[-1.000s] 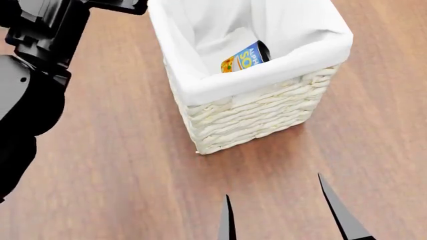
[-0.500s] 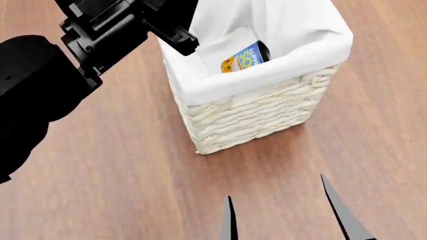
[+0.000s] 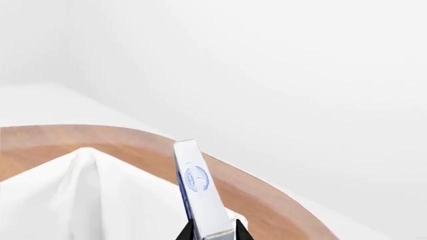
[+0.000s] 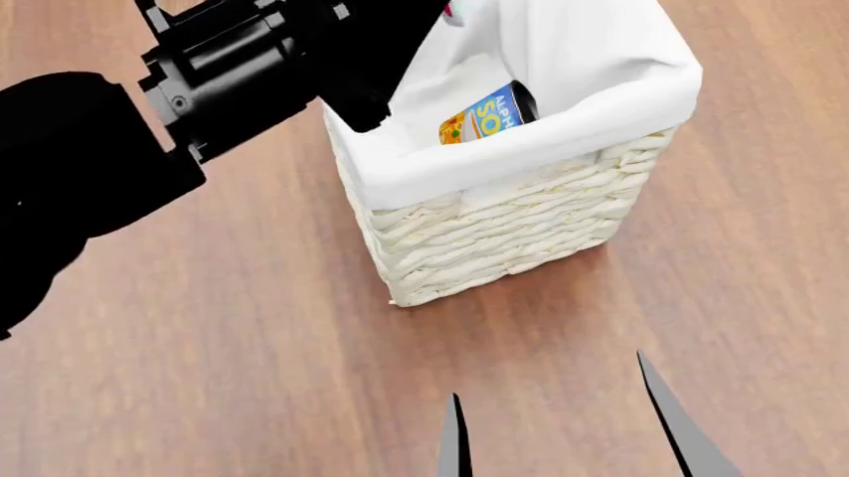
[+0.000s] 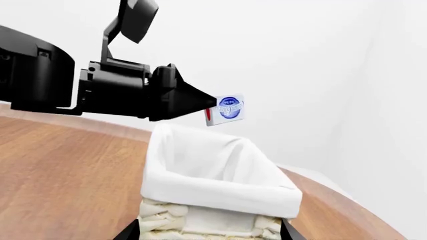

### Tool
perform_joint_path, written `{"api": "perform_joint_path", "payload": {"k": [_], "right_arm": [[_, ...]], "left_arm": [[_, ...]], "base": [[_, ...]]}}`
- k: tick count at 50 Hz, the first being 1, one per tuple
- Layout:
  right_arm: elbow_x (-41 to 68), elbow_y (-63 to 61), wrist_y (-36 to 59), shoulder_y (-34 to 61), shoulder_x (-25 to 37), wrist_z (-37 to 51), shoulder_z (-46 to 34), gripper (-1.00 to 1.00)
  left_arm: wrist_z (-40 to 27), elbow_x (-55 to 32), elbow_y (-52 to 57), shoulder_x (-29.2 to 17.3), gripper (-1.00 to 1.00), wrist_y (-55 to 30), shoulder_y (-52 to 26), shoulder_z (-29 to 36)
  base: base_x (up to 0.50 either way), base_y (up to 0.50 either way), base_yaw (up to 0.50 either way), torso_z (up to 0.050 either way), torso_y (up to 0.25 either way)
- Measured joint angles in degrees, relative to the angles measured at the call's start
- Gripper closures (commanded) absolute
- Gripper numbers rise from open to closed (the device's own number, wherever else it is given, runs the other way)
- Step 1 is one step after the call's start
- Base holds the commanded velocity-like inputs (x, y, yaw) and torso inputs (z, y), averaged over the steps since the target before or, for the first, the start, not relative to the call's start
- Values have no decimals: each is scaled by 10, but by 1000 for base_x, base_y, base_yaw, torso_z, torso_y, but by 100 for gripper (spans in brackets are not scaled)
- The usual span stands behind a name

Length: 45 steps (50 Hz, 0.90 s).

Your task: Pick up the alphabet soup and the cream cheese box, and put them in the basket.

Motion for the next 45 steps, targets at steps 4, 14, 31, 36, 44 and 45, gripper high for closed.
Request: {"api": "perform_joint_path", "payload": {"k": [4, 14, 31, 36, 44, 45], "right_arm": [[0, 1, -1, -1, 0, 0, 0, -100], [2, -2, 2, 2, -2, -1, 1, -100], [1, -7, 7, 1, -2, -1, 1, -100], [-1, -5, 5, 1, -2, -1, 0, -100], [-1, -6, 6, 1, -3, -1, 0, -100], [-2, -6, 6, 1, -3, -1, 0, -100]], "left_arm": [[5, 0, 1, -1, 100, -6, 0, 5], [11, 5, 7, -6, 100, -16, 1, 18], [9, 13, 3, -6, 100, -22, 1, 28], [5, 17, -6, -4, 100, -22, 0, 30], [1, 22, -16, -1, 100, -21, 0, 33], [1, 23, -16, -1, 100, -21, 0, 34]], "base": [[0, 0, 0, 0, 3], [0, 0, 0, 0, 0], [0, 0, 0, 0, 1], [0, 0, 0, 0, 2], [0, 0, 0, 3, 0], [0, 0, 0, 0, 0]]}}
